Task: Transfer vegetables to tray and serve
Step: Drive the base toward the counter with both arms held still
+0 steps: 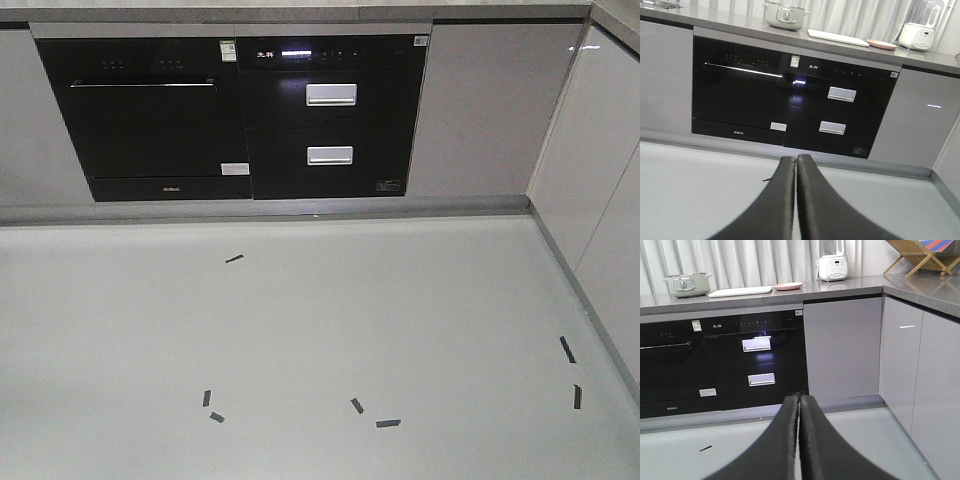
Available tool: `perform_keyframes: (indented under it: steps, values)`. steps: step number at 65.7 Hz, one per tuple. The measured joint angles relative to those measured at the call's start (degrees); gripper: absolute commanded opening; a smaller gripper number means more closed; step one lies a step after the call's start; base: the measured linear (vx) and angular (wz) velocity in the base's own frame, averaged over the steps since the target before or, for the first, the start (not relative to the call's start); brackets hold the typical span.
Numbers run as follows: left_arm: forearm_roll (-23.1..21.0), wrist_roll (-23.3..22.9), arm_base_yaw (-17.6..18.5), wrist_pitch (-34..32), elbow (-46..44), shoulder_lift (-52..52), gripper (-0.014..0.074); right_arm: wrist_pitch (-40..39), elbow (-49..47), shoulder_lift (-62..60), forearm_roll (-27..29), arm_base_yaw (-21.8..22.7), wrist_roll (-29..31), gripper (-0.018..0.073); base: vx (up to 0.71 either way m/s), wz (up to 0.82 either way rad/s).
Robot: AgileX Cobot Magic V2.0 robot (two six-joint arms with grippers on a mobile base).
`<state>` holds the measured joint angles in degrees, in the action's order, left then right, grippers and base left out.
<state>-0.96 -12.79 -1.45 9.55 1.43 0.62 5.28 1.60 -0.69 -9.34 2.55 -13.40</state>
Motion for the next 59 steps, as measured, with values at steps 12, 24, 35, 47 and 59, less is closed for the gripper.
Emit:
perform_keyframes:
  steps: [12,24,35,47,59]
  values:
    - [0.00,0.00,0.00,0.00,0.00,0.00,-0.0006,0.00,0.00,0.00,0.00,0.00,0.00,-0.0002,0.00,0.00]
    - [0.00,0.00,0.00,0.00,0.00,0.00,-0.0006,0.00,0.00,0.00,0.00,0.00,0.00,-0.0002,0.00,0.00]
    - [0.00,0.00,0.00,0.00,0.00,0.00,-0.0006,0.00,0.00,0.00,0.00,0.00,0.00,-0.0002,0.01,0.00]
    - [0.00,0.00,0.00,0.00,0.00,0.00,-0.0006,0.00,0.00,0.00,0.00,0.00,0.00,-0.0002,0.03,0.01]
    - [0.00,0.00,0.00,0.00,0.00,0.00,-0.0006,0.00,0.00,0.00,0.00,0.00,0.00,-0.0002,0.07,0.01]
